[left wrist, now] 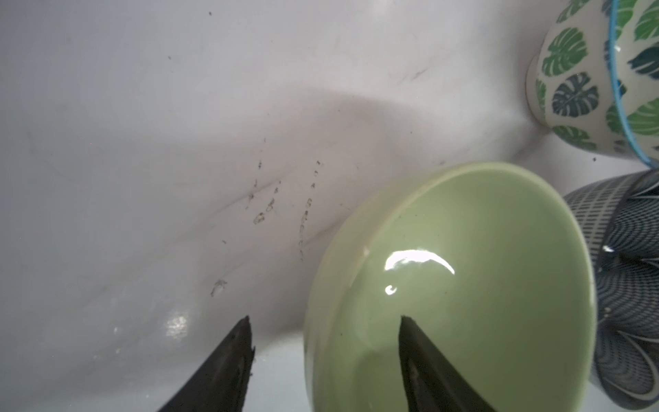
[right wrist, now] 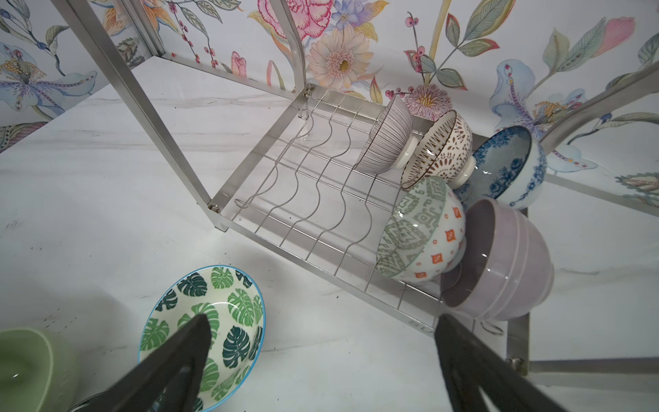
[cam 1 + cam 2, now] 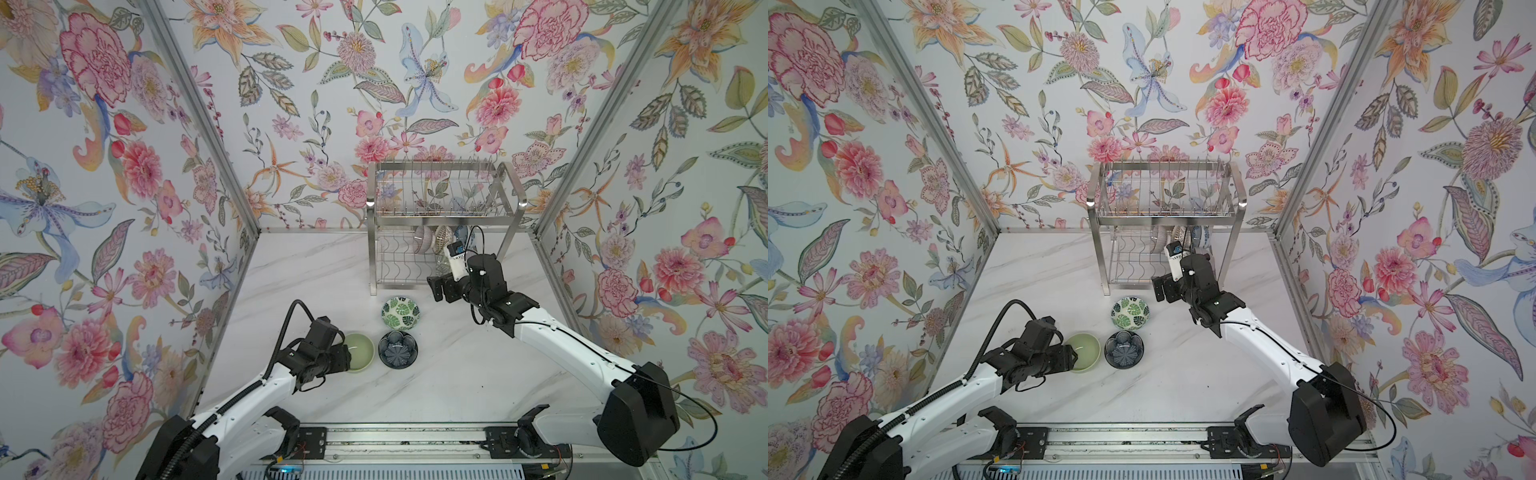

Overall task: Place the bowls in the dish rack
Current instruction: 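Close the left gripper on the rim of the plain pale green bowl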

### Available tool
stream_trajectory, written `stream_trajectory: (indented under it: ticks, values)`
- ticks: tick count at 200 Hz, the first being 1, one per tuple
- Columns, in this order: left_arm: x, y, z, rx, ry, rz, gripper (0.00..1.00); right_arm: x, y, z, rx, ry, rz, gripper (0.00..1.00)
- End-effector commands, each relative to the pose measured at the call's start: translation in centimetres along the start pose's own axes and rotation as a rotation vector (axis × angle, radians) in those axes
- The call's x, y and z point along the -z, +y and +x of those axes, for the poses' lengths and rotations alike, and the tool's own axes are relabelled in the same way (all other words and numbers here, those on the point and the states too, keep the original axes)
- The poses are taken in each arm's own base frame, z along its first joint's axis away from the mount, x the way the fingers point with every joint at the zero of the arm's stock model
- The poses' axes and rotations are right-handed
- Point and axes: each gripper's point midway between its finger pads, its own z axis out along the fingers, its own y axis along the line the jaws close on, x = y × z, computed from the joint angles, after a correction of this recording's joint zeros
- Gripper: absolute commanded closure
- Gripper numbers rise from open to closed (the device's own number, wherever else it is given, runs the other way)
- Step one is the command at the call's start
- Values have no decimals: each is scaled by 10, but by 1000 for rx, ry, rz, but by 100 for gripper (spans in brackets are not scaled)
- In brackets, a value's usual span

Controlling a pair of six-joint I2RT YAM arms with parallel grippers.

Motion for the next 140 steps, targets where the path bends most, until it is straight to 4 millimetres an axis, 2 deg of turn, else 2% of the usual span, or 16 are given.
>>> stream_trajectory:
  ticks: [1, 31, 65, 112, 140]
  values:
    - [-2, 2, -3, -23, -14, -27, 46, 7, -1, -7, -25, -28, -10, 1]
    - [-5, 2, -5, -26, -18, -29, 66, 7, -3, -7, -27, -30, -5, 1]
    - [-5, 2, -8, -34, -25, -38, 72, 5, -6, -3, -33, -10, 2, 1]
    - [2, 6, -17, -63, -53, -82, 100, 6, -7, -5, -34, -14, 2, 1]
    - [15, 3, -36, -108, -93, -115, 100, 3, -7, -4, -34, -8, -3, 1]
